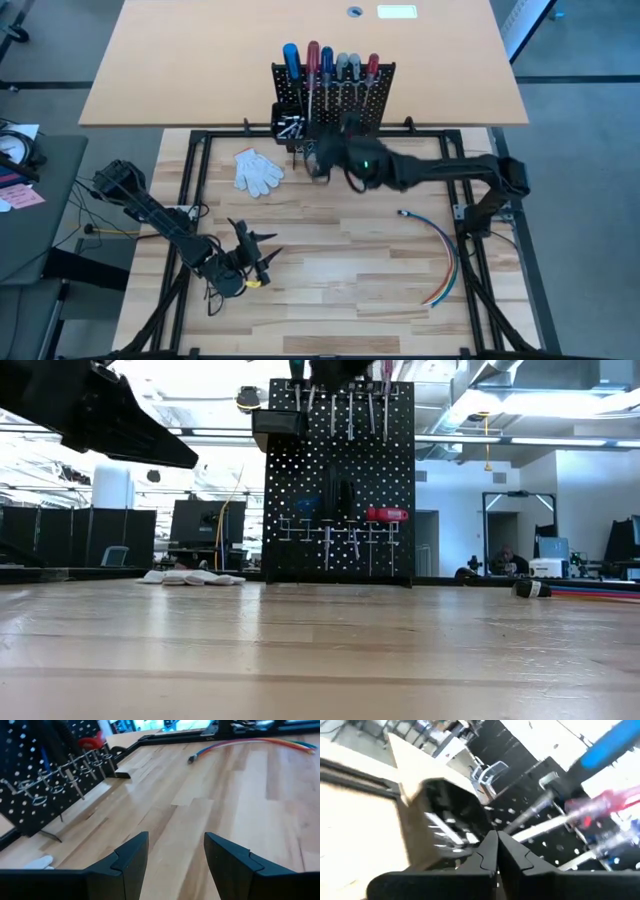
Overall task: Hang tools onto peg board
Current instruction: Put the safety glasses in the pegboard bin
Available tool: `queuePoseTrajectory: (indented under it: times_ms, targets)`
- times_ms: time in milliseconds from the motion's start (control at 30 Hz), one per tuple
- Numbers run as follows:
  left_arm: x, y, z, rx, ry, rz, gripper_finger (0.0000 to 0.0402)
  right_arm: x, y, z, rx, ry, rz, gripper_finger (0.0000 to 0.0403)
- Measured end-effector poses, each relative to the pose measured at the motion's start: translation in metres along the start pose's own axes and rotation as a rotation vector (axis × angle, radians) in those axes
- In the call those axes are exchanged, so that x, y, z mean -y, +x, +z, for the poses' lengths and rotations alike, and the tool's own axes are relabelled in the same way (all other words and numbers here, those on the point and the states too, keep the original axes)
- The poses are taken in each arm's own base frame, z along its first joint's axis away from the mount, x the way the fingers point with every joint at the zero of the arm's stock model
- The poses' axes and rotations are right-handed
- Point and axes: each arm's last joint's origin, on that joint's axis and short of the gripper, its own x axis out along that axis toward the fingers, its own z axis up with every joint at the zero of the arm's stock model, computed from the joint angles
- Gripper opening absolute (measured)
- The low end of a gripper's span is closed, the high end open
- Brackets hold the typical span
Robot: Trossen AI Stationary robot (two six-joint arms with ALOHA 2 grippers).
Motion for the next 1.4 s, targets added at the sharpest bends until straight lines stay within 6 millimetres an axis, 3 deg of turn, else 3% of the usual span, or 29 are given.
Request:
queuePoseTrajectory:
  times_ms: [100, 233, 400, 567, 667, 833, 1033, 1400]
  targets:
    - [0.004, -0.007, -0.001, 0.005, 0.046, -0.034, 0.0189, -0.026, -0.030, 0.014, 0.011, -0.097, 0.111, 0.0013]
    - [0.017, -0.023, 0.010, 0.034, 0.070, -0.107, 0.0189, -0.069, -0.075, 0.010, -0.034, -0.232, 0.327, 0.0009]
    - [0.036, -0.051, 0.037, -0.006, 0.184, -0.264, 0.0189, -0.113, -0.131, -0.010, -0.132, -0.095, 0.496, 0.0003]
    - [0.026, -0.064, 0.084, -0.390, 0.056, -0.284, 0.0189, -0.163, -0.180, -0.041, -0.124, 0.085, 0.592, 0.0007]
    - [0.014, -0.065, 0.097, -0.683, -0.004, -0.216, 0.0189, -0.181, -0.203, -0.062, -0.082, 0.176, 0.632, 0.0007]
    - [0.003, -0.069, 0.094, -0.979, -0.132, -0.111, 0.0189, -0.191, -0.220, -0.088, -0.009, 0.263, 0.582, 0.0007]
    - [0.006, -0.084, 0.074, -1.150, -0.410, 0.051, 0.0189, -0.193, -0.219, -0.101, -0.022, 0.194, 0.576, 0.0007]
    - [0.018, -0.101, 0.016, -1.204, -0.781, 0.222, 0.0190, -0.191, -0.212, -0.098, 0.010, 0.134, 0.560, 0.0007]
